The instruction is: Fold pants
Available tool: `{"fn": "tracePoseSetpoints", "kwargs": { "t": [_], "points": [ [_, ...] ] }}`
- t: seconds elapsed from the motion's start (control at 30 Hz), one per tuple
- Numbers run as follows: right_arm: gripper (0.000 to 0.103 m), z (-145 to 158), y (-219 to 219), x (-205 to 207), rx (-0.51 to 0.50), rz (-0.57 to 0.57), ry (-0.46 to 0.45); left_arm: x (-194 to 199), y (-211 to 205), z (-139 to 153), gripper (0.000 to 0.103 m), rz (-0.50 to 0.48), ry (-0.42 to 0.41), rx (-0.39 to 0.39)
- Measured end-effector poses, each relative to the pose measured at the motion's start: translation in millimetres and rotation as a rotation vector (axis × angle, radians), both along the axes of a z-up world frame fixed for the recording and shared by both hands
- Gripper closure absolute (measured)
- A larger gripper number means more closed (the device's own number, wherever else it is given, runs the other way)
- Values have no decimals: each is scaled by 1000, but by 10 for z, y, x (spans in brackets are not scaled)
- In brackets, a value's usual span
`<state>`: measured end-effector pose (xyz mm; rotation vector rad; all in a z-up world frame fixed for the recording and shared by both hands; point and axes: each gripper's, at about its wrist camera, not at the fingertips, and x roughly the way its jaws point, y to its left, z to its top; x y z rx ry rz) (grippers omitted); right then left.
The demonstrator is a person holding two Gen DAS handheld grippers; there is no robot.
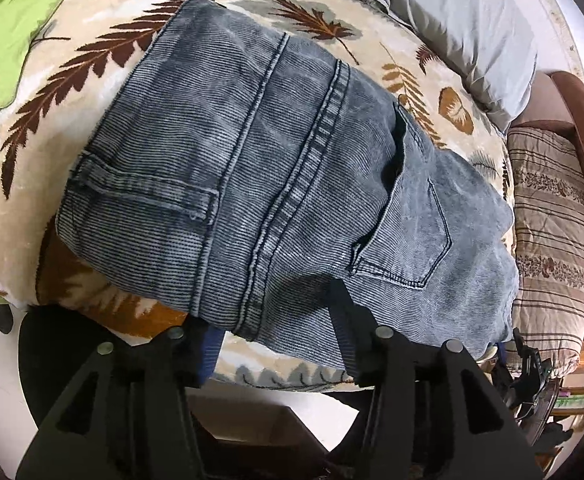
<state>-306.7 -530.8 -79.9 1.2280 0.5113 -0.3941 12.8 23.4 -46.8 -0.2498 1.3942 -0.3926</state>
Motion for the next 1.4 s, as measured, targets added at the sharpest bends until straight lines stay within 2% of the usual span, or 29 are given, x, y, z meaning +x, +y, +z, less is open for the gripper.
{"fn": "tracePoseSetpoints", "kwargs": {
  "t": [0.07,0.1,0.13,0.2,0.3,0.37,0.43,0.53,0.63,0.67,0.73,0.87,0.9,0.93,0.97,1.0,1.03,1.1,1.2,1.3,1.4],
  "points": [
    [75,8,18,72,-39,29,32,3,-2,-4,56,3,3,3],
    [94,33,17,131,-68,53,83,12,-15,-5,59,1,5,12],
    [96,40,-4,139,-77,66,98,19,-24,0,64,2,3,19],
    [98,189,-84,163,-114,71,66,43,-40,51,82,14,-6,35],
    [100,719,-132,46,-250,62,-35,27,-4,178,84,24,-8,-5],
    [100,898,-124,-49,-322,69,-23,-11,-17,231,84,8,-33,14],
    [100,799,-146,-79,-318,74,37,-23,-33,142,84,2,-13,30],
    [100,344,-183,-95,-264,68,171,-33,-25,-96,83,0,46,56],
    [100,60,-157,-109,-231,64,225,-43,8,-70,82,-15,37,51],
    [100,64,-147,-126,-227,55,223,-52,20,-46,82,-24,33,52],
    [92,172,-114,-155,-254,37,259,-98,64,31,82,-59,18,40],
    [91,658,8,-294,-392,8,259,-181,181,343,82,-145,-73,-30],
    [88,761,38,-244,-422,21,251,-169,233,445,79,-152,-107,-41],
    [81,854,81,-160,-447,46,241,-120,290,546,74,-147,-142,-46],
    [78,931,126,-50,-461,80,229,-51,340,612,58,-135,-164,-43],
    [71,1001,188,133,-469,132,209,53,388,666,36,-111,-183,-33],
    [68,1045,247,318,-471,185,189,189,452,694,31,-81,-199,-20],
    [68,1080,415,762,-468,306,147,487,528,664,29,-34,-201,20],
    [67,1050,699,1536,-425,489,106,870,618,479,30,0,-135,47],
    [63,899,976,2334,-406,645,129,1190,639,270,30,14,-55,27],
    [61,667,1156,2988,-367,732,185,1373,633,119,30,-7,14,4]
  ]
}}
